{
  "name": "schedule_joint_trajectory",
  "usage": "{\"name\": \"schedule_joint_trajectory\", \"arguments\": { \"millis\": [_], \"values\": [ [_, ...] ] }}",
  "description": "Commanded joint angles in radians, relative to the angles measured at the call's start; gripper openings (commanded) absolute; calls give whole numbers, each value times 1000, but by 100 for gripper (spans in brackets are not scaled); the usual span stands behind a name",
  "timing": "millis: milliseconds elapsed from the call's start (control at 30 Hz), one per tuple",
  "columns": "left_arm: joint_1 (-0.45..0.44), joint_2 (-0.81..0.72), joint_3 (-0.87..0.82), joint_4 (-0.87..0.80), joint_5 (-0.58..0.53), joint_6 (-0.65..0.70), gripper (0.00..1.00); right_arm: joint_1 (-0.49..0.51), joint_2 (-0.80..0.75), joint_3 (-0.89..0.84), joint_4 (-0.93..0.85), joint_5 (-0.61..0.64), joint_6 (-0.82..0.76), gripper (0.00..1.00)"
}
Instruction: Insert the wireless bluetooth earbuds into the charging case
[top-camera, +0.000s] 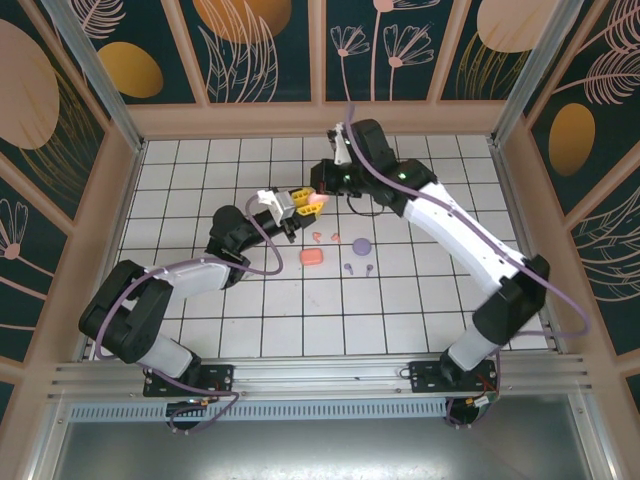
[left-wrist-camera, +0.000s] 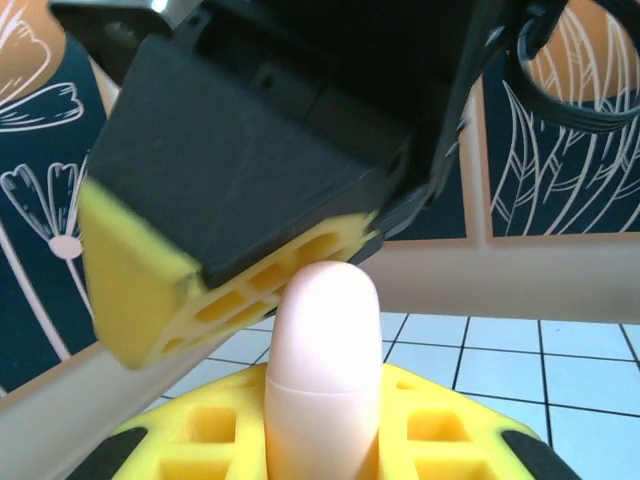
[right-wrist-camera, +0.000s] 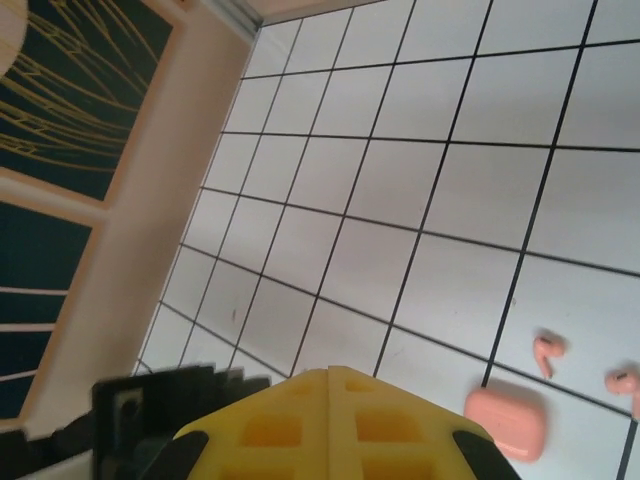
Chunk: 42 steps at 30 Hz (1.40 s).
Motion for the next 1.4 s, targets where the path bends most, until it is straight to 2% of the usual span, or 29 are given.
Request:
{"name": "schedule_joint_trajectory", "arguments": {
  "millis": [0,133,200,300,500,633,800,1033,1367],
  "values": [
    [15,8,45,15,-65,-70,0,-18,-144,-110,9,92,82,0],
    [16,26,38,10,-108,-198,0,-129,-298,-278,129,162,190,0],
    [15,31,36,-29,-156,-280,0,-145,-366,-367,172,171,226,2],
    [16,40,63,-182,-218,-383,0,-195,-419,-463,187,174,241,13],
    [26,84,144,-499,-274,-503,0,-197,-457,-626,216,174,247,22],
    [71,154,230,-684,-257,-558,0,-196,-465,-706,251,171,253,26],
    [169,259,261,-714,-184,-695,0,-191,-465,-757,272,182,249,34],
    [205,380,375,-896,-141,-654,0,-190,-462,-782,287,188,244,45],
    [230,465,448,-1010,-204,-651,4,-181,-460,-785,283,192,240,53]
  ]
}}
